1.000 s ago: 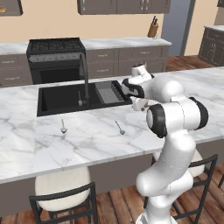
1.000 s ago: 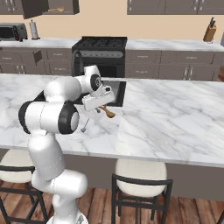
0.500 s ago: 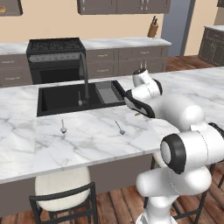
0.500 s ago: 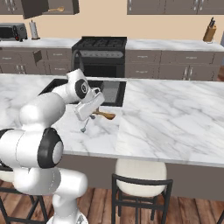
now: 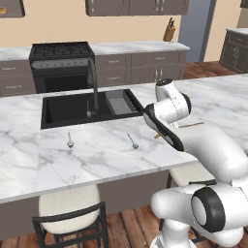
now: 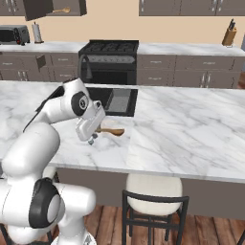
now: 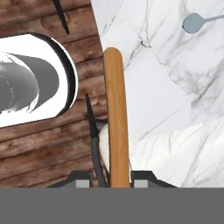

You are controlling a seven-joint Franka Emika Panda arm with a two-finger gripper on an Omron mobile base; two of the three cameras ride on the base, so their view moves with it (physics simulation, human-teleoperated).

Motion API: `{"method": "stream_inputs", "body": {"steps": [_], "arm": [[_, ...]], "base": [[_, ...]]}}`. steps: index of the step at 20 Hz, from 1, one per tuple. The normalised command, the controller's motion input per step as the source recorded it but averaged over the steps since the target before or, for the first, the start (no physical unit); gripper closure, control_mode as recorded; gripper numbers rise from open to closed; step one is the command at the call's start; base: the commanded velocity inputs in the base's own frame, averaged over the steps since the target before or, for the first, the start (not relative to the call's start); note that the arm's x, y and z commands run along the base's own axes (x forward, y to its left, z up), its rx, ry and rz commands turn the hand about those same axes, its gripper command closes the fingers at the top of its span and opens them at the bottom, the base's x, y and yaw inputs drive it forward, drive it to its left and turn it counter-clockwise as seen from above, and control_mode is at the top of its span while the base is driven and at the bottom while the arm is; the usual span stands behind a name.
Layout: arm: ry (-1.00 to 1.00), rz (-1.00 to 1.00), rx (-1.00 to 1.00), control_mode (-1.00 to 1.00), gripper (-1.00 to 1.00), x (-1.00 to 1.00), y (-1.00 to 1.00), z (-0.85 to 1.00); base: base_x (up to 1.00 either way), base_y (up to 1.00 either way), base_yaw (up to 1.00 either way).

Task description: Organize the utensils by type. Pick up the wooden spoons from the counter and place them in the open cabinet. Then pick up the metallic utensils from the counter and place them in the open drawer.

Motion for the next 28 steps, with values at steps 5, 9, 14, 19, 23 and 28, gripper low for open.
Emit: {"method": "stream_inputs", "body": {"steps": [5,9,14,19,23,28], "arm": [[0.16,0.0,0.0,-1.0,1.0,-0.34,0.14,0.29],[0.03,0.0,0.0,-1.0,1.0,-0.22,0.07,0.2],[0.0,0.0,0.0,-1.0,1.0,0.0,0.0,0.0],[-0.04,0.0,0.01,-1.0,1.0,-0.32,0.0,0.0],[0.0,0.0,0.0,1.0,1.0,0.0,0.0,0.0],[0.0,0.0,0.0,1.0,1.0,0.0,0.0,0.0]], "base": [[0.0,0.0,0.0],[0.0,0.0,0.0],[0.0,0.0,0.0],[0.0,0.0,0.0],[-0.94,0.0,0.02],[-0.85,0.09,0.1]]}}
